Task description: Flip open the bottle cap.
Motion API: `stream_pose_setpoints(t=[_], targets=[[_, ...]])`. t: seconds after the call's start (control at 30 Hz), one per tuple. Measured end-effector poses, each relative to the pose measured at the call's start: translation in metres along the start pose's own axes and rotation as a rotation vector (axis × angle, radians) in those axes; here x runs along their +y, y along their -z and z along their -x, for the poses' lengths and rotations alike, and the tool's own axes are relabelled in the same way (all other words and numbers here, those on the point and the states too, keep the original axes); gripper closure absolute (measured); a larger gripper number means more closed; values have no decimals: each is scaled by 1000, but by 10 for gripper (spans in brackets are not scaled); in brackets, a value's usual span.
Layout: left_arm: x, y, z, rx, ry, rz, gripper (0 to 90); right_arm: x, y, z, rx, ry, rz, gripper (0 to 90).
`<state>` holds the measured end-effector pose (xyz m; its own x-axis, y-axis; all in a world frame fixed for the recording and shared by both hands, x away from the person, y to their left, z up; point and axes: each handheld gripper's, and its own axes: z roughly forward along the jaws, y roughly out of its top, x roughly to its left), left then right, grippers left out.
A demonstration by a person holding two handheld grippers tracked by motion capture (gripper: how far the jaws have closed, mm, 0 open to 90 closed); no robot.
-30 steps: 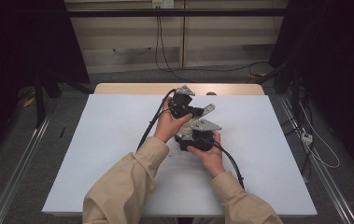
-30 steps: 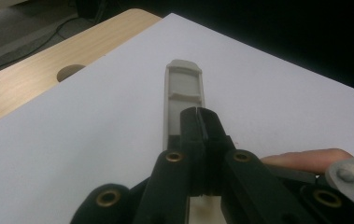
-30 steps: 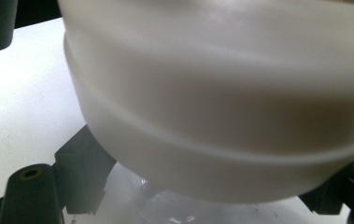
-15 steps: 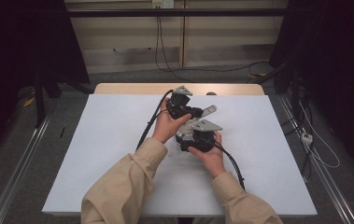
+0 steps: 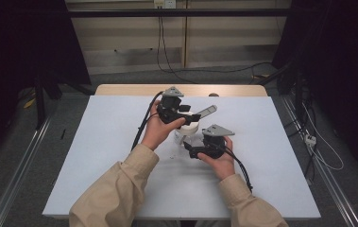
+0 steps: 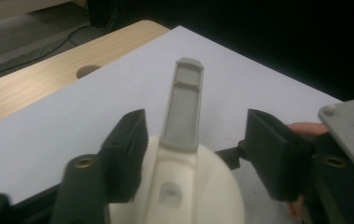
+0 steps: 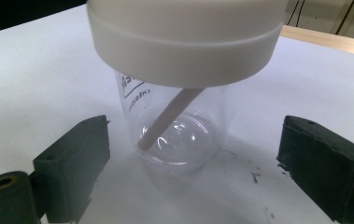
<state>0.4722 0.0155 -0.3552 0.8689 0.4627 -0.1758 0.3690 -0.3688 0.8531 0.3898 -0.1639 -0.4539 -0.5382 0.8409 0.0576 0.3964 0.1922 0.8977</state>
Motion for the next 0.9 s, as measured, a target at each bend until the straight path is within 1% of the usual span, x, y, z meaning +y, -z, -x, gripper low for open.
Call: stream_pose_setpoints(t=[0.03, 0.1, 0.13, 0.3, 0.37, 0.47, 0.5, 0.57, 0.63, 0.67, 0.7, 0.73, 0.8, 0.87, 0.9], targets=[[-1, 3, 0, -3, -1, -1, 357, 0, 2, 0, -1, 1, 2, 91], [-4, 7, 0, 11, -5, 2, 305, 0, 6, 0, 3, -1, 8, 99], [-6, 9, 0, 10, -7, -6, 292, 0, 8, 0, 7, 5, 9, 104], [-15, 21, 0, 17, -18, 2, 243, -2, 15, -2, 15, 18, 0, 103], [-20, 27, 0, 30, -23, 3, 214, -3, 20, -1, 15, 20, 0, 103], [-29, 36, -1, 29, -15, 15, 185, -5, 28, 1, 14, 24, -3, 100], [-33, 39, -1, 37, -14, 16, 174, -6, 30, 2, 17, 23, -3, 100], [-40, 45, -3, 38, -17, 7, 156, -8, 36, 4, 15, 24, -8, 96], [-48, 50, -4, 42, -12, 14, 146, -10, 42, 6, 15, 22, -7, 97], [-51, 53, -4, 46, -12, 6, 142, -11, 45, 6, 14, 22, -5, 98], [-55, 56, -5, 50, -16, 6, 134, -11, 48, 7, 14, 21, -4, 97], [-59, 58, -6, 53, -11, 9, 128, -12, 51, 8, 15, 19, -4, 97], [-66, 64, -7, 63, -12, 1, 121, -14, 56, 9, 13, 19, 0, 97], [-74, 68, -8, 66, -6, 2, 116, -16, 60, 11, 10, 14, 2, 95], [-77, 69, -9, 65, 3, -8, 113, -17, 62, 12, 10, 12, 2, 95]])
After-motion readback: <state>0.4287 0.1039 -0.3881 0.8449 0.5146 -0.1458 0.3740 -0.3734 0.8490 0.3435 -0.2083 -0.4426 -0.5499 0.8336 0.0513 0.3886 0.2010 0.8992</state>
